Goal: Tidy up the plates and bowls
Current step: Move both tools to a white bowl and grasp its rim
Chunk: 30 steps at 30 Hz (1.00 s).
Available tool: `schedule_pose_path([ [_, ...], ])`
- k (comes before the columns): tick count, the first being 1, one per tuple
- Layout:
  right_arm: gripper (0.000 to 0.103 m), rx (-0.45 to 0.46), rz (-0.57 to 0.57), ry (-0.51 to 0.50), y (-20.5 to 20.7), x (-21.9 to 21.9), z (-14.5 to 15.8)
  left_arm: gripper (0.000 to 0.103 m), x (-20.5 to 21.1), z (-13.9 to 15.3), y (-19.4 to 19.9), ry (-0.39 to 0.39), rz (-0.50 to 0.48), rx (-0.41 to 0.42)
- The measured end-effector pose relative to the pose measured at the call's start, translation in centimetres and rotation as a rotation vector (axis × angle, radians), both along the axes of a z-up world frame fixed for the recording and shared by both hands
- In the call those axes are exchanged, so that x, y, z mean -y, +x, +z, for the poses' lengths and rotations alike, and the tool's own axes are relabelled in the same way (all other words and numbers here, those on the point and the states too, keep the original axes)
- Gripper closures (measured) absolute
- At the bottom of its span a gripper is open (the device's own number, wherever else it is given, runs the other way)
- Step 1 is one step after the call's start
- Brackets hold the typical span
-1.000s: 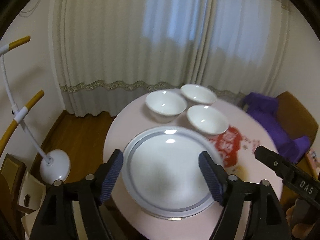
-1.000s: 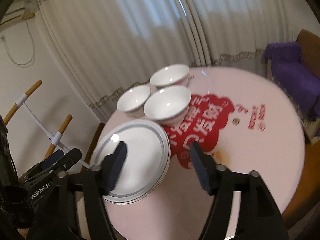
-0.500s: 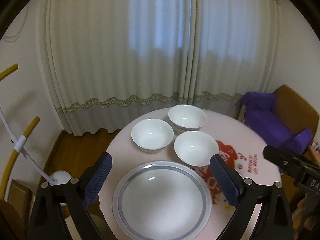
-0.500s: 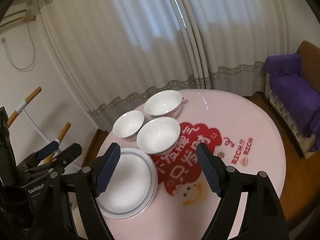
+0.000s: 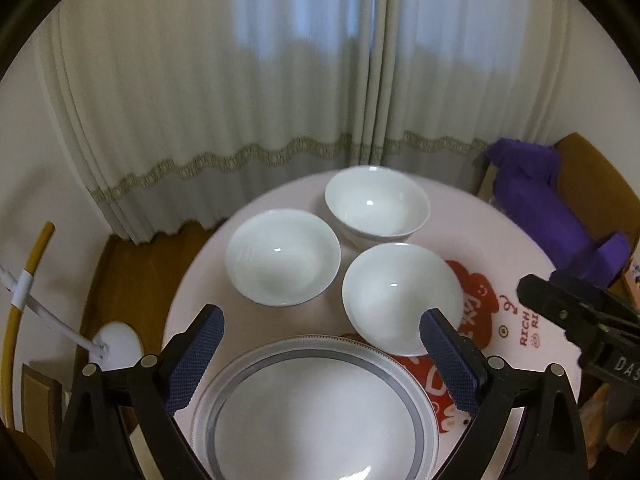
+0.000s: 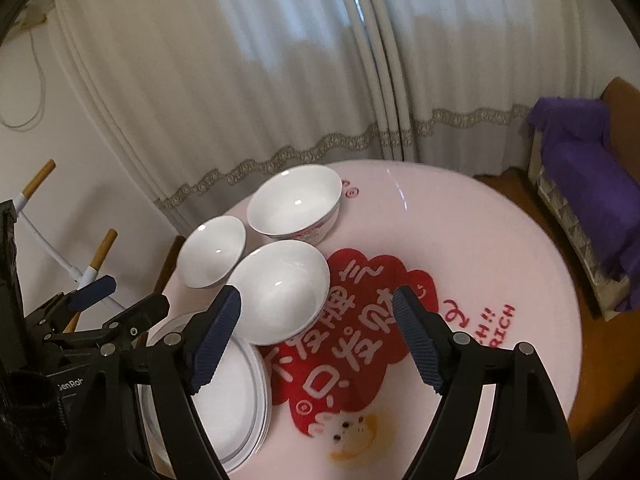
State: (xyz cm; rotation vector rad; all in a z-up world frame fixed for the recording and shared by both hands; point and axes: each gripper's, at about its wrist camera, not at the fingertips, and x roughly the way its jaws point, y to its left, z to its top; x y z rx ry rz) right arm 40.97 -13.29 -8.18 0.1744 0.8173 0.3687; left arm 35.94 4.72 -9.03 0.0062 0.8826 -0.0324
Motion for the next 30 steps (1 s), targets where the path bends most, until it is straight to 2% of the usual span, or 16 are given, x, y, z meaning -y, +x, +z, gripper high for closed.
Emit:
schedule_pose_path([
  [9,0.026,-0.138,0.032,-0.026,5.1,-1.7,-4.1,0.01,0.6,-2.0,5.1,0.038,-0.019,-0.103],
  [15,0.044,-0.213,0.058,-0.041,6.6,-2.5,-6.3,0.021,1.1,-2.9,7.6,0.029,-0.038,-0.158],
  [17,0.059,-0.233,0.069,-0.033,6.9,-2.5,-6.9,0.032,1.3,-3.3,8.5,0.029,-0.043,-0.177],
  [20,0.078,-0.245,0.08,-0.03,7.0,-2.3,-7.3,0.039,1.5,-3.5,9.2,0.013,-0.064,-0.198],
  [27,0.085,-0.262,0.094,0.009,7.2,-1.1,-7.8,0.059,1.9,-5.3,13.3,0.01,-0.088,-0.256],
  [28,0.086,-0.262,0.095,0.01,7.2,-0.9,-7.9,0.065,1.8,-5.6,13.8,0.009,-0.089,-0.266],
  [29,0.087,-0.262,0.094,0.012,7.2,-0.8,-8.0,0.077,1.9,-5.7,14.0,0.01,-0.087,-0.273],
  [30,0.088,-0.263,0.096,0.017,7.2,-0.7,-8.1,0.082,1.9,-5.9,14.4,0.011,-0.089,-0.277],
])
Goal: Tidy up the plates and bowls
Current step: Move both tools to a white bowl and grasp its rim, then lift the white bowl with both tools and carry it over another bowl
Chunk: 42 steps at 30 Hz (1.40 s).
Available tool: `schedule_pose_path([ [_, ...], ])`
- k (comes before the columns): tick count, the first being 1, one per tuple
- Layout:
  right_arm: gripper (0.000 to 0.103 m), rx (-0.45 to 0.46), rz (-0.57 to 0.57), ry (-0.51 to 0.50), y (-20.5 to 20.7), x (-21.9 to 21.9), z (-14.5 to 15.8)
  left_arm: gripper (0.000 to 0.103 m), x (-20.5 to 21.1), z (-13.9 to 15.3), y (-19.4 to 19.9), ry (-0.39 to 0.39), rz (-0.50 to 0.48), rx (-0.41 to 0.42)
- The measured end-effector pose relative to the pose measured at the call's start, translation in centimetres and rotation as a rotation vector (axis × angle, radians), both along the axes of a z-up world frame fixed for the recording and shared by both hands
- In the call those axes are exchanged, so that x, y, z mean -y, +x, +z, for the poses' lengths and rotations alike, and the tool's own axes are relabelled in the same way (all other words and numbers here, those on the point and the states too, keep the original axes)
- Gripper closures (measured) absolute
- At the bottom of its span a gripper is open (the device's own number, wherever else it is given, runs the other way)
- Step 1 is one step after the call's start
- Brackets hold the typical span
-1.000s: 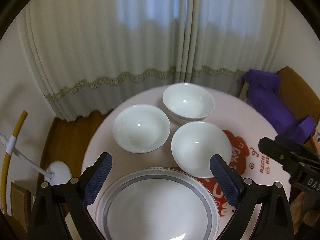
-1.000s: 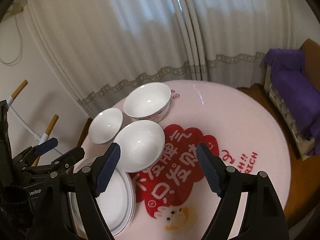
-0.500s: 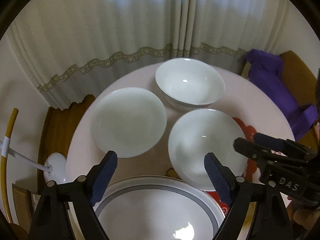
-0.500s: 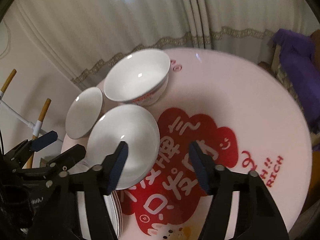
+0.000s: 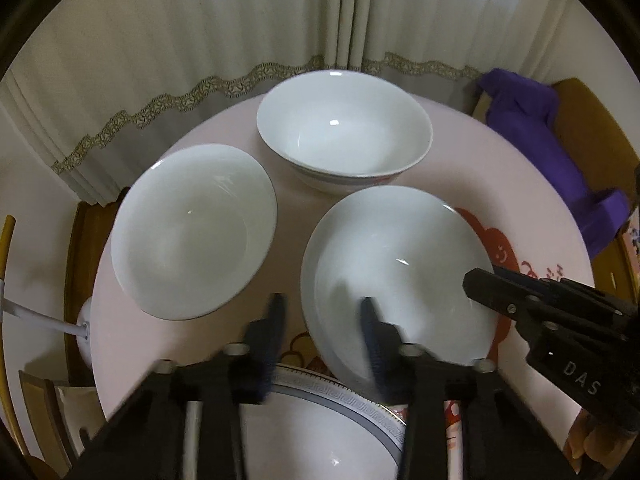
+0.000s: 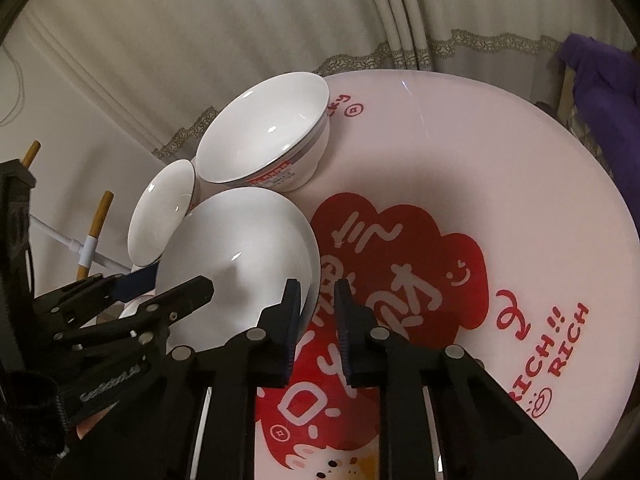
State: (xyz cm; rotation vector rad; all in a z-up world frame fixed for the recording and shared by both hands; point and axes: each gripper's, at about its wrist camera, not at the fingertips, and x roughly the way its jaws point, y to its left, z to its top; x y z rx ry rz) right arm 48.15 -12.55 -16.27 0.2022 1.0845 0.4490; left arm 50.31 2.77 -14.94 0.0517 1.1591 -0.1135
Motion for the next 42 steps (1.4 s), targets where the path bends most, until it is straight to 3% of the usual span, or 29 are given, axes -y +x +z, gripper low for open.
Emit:
schedule_pose_path([
  [2,0.091,0.0,0.003,0.006,-0.2,0.0,0.0,0.091,0.3,0.0,0.5,-0.005,-0.015,-0.002],
  [8,0.094,0.006,0.005,0.021,-0.6,0.0,-0.1,0.092,1.3,0.6,0.1,0.022,-0.022,0.023],
  [12,0.094,0.025,0.002,0.021,-1.2,0.5,0.7,0.092,1.4,1.6,-0.9,-0.007,-0.022,0.032],
  [24,0.094,0.23,0.014,-0.036,-0.3,-0.1,8.8,0.092,-1.1,7.4,-0.3,-0.076,0.0,0.204],
  [30,0.093,0.242,0.007,-0.061,3.1,-2.5,8.7,0.092,-2.3,6.1,1.4,-0.043,0.023,0.25],
  [42,0.093,0.199,-0.01,-0.167,7.4,-5.6,5.0,0.092,-2.2,1.6,8.1,-0.042,0.068,0.158],
])
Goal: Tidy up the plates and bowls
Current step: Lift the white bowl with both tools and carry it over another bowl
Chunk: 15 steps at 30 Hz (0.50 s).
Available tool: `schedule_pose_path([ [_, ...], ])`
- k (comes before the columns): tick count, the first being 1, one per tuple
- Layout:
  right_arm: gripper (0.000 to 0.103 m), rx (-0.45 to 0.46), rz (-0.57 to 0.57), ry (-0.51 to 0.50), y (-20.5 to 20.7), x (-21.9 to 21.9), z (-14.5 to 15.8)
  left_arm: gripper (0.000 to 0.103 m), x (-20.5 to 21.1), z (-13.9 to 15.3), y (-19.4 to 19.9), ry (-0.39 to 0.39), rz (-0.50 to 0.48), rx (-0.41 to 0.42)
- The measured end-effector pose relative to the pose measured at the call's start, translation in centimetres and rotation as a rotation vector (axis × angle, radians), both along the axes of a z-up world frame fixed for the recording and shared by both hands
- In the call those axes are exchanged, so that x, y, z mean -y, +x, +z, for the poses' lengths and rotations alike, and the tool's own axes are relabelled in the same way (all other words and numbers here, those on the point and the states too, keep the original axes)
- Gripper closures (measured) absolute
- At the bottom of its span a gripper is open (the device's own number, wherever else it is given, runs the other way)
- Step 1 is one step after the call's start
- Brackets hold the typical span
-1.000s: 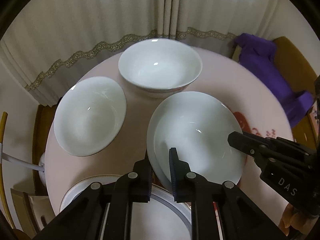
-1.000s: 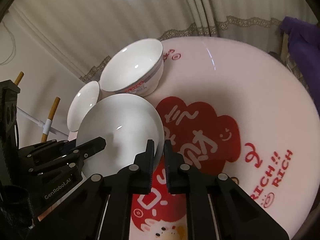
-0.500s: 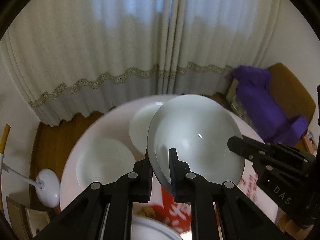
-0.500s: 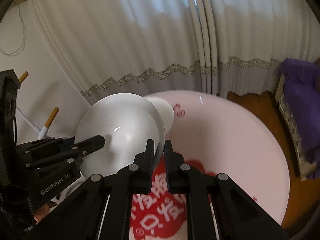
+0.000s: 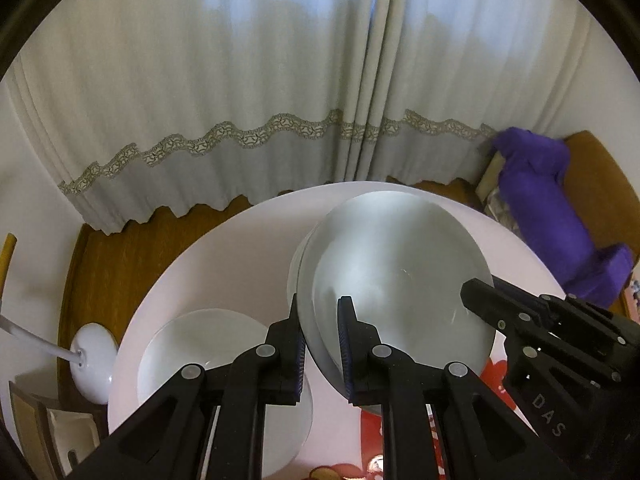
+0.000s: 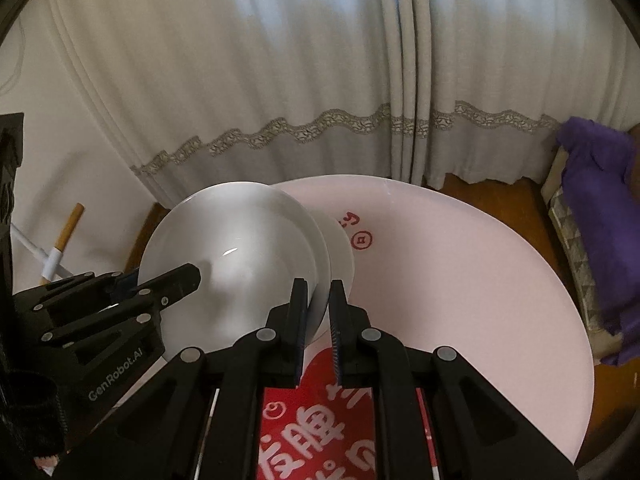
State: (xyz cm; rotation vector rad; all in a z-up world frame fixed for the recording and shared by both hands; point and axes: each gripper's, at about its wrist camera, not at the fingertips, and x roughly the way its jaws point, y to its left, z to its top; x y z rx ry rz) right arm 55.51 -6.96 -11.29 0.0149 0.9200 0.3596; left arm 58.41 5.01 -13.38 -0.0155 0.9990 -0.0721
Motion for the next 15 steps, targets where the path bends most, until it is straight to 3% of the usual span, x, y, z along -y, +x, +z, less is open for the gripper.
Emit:
schedule_pose_path([
  [15,0.092,-0.005,-0.049,-0.045,1.5,-0.1,-1.6,0.09,0.5,-2.2,4.6,-0.013,-0.004,-0.036],
])
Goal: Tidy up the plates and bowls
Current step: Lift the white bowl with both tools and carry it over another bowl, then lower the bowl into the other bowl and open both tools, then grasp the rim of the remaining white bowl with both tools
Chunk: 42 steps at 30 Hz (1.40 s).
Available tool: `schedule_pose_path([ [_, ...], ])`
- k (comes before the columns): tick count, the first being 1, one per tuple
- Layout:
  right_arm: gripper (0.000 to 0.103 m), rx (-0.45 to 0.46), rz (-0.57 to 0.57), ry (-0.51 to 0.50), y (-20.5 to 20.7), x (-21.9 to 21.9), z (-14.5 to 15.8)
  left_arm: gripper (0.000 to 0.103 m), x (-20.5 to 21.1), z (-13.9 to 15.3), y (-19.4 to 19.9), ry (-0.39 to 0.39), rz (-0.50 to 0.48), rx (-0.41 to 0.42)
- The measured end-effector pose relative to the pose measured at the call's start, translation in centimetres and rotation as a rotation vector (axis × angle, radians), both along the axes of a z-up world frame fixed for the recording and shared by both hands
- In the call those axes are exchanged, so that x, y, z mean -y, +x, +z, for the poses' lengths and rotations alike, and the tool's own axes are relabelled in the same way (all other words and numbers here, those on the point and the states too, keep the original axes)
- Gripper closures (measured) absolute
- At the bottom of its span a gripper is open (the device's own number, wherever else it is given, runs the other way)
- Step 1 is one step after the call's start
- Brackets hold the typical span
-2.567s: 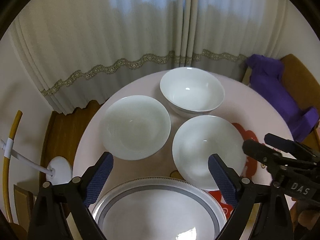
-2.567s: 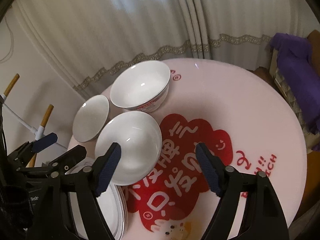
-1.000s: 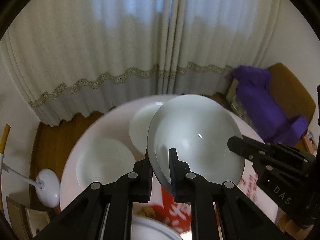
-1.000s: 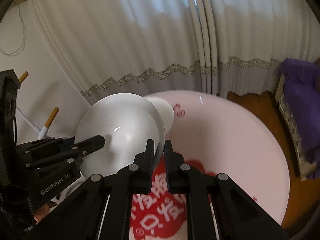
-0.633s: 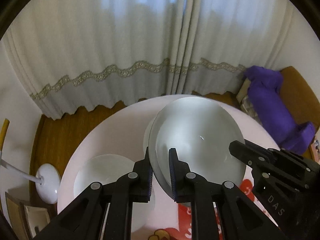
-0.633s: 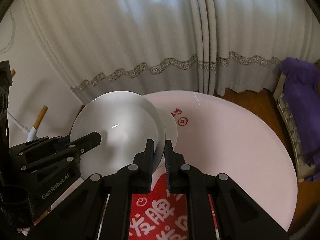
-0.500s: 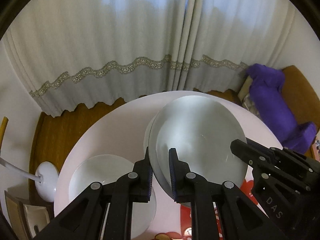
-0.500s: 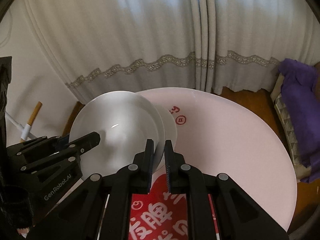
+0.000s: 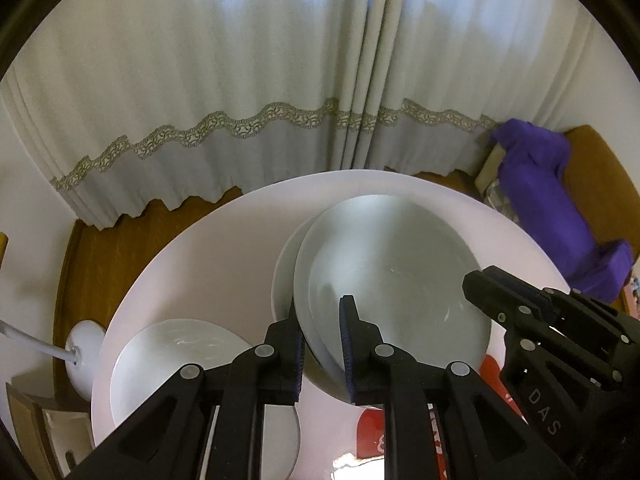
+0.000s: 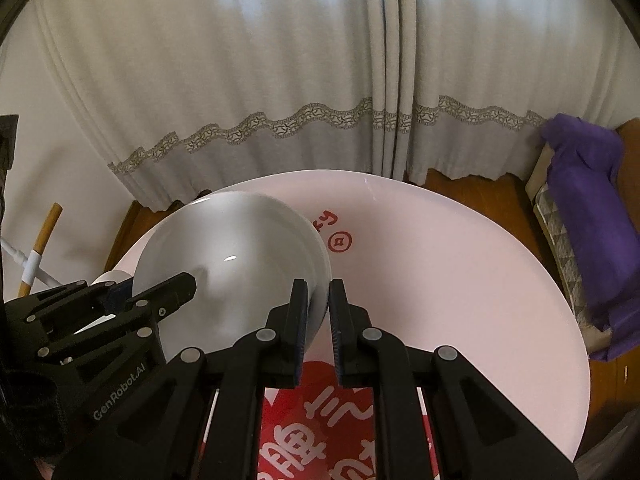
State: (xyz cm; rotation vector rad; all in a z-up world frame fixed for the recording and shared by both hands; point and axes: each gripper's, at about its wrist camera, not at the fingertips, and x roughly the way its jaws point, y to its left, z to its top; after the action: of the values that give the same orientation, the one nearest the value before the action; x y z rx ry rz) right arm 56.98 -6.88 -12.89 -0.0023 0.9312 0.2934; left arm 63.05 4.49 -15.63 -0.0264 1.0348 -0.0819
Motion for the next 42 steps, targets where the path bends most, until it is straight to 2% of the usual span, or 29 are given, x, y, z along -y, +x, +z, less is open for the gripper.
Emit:
schedule_pose_path([
  [9,0.09,-0.002,-0.004,0.016,-0.2,0.0,-0.4,0.088,-0.4,0.0,-0.5,-0.013,0.0,-0.005],
  [12,0.09,-0.004,-0.013,0.022,-0.2,0.0,-0.4,0.081,-0.2,0.2,-0.9,0.001,-0.018,0.001],
  [15,0.09,-0.007,-0.021,0.032,-0.3,0.1,-0.4,0.075,-0.5,0.7,-1.4,-0.021,-0.024,0.001],
  [16,0.089,-0.008,-0.023,0.036,-0.4,0.1,-0.4,0.069,-0.7,0.8,-1.7,-0.03,-0.022,0.002],
  [17,0.089,-0.009,-0.026,0.041,-0.4,0.1,-0.4,0.059,-1.1,1.0,-2.0,-0.033,-0.014,0.003],
  [18,0.089,-0.011,-0.03,0.043,-0.4,0.1,-0.4,0.056,-1.5,1.3,-2.3,-0.039,-0.008,0.009],
  [25,0.087,-0.023,-0.053,0.071,-0.3,0.2,-0.3,0.056,-5.5,2.8,-5.0,-0.064,0.026,0.042],
  [32,0.085,-0.018,-0.064,0.07,-0.7,-0.2,0.5,0.055,-9.4,3.5,-8.2,-0.034,0.072,0.061],
  [37,0.085,0.024,-0.062,0.047,-2.5,-0.6,2.5,0.055,-10.5,4.3,-10.6,-0.036,0.084,0.07],
  [39,0.084,0.041,-0.041,0.039,-3.8,-1.3,3.7,0.052,-11.0,4.6,-11.5,-0.039,0.092,0.077],
  [42,0.071,0.047,0.021,0.043,-5.9,-3.1,4.8,0.048,-12.1,4.7,-13.0,-0.044,0.104,0.08],
])
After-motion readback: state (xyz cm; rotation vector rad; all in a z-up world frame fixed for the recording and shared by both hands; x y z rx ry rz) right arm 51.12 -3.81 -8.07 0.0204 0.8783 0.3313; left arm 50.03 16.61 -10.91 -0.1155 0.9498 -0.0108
